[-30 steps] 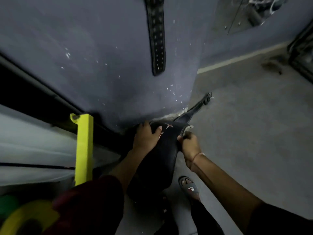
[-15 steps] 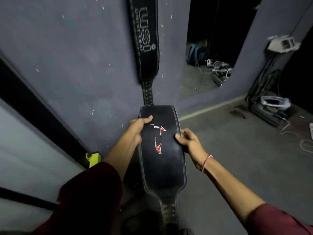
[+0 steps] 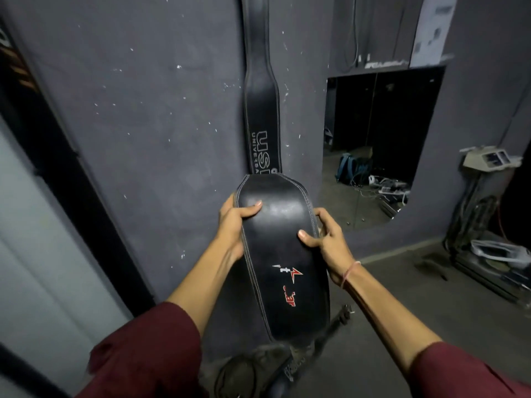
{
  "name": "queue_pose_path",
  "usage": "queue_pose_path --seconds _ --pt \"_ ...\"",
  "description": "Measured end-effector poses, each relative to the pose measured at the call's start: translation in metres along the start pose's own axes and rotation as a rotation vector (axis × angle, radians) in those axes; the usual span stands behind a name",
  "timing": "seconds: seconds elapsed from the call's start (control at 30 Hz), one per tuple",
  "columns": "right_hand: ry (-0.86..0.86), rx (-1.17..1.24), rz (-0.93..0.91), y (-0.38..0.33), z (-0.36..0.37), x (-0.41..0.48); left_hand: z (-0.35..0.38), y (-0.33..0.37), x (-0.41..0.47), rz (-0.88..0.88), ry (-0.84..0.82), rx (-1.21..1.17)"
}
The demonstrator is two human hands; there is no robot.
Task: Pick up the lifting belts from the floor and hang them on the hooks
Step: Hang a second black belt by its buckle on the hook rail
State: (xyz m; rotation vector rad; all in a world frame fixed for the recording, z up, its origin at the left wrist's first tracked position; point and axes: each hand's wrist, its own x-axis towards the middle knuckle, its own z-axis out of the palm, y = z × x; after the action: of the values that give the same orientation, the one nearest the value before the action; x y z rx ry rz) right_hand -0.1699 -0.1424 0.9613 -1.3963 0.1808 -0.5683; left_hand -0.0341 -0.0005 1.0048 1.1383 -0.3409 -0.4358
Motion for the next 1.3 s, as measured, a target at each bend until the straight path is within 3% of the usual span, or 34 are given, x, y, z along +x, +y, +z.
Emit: queue_pose_path --seconds 0.23,0.43,0.53,0.67,0.73,0.93,1.0,1.13,1.23,1.3 --pt "0.086 0.095 -0.102 -0.063 0.009 0.049 0.038 0.034 -0.004 0.316 -0.104 0.148" --pt "-0.024 0.047 -0.254 -0.088 0.011 0.062 0.063 0.068 0.0 0.496 0.106 0.099" --pt "-0.097 0.029 -0.175 -0.039 0.004 0.046 0.067 0.088 -0.001 0.514 0.153 0.037" --pt "-0.066 0.0 0.009 0.043 -0.002 0.008 0.054 0.107 0.005 0.518 0.186 -0.003" --pt "-0.065 -0.004 -0.002 0.032 0.006 0.014 0.049 0.107 0.005 0.505 0.169 0.02" --pt "-0.103 0.148 -0.256 -0.084 0.042 0.063 0.049 0.1 0.001 0.451 0.152 0.008" --pt "-0.122 0.121 -0.222 -0.062 0.032 0.052 0.047 0.103 0.002 0.447 0.153 -0.006" --pt "-0.142 0.042 0.025 0.011 0.015 0.012 0.045 0.106 0.008 0.426 0.133 0.022" --pt "-0.024 0.043 -0.097 -0.024 0.025 0.035 0.045 0.109 0.011 0.389 0.108 0.029" --pt "-0.059 0.076 -0.204 -0.065 0.034 0.049 0.048 0.117 0.013 0.398 0.084 0.033"
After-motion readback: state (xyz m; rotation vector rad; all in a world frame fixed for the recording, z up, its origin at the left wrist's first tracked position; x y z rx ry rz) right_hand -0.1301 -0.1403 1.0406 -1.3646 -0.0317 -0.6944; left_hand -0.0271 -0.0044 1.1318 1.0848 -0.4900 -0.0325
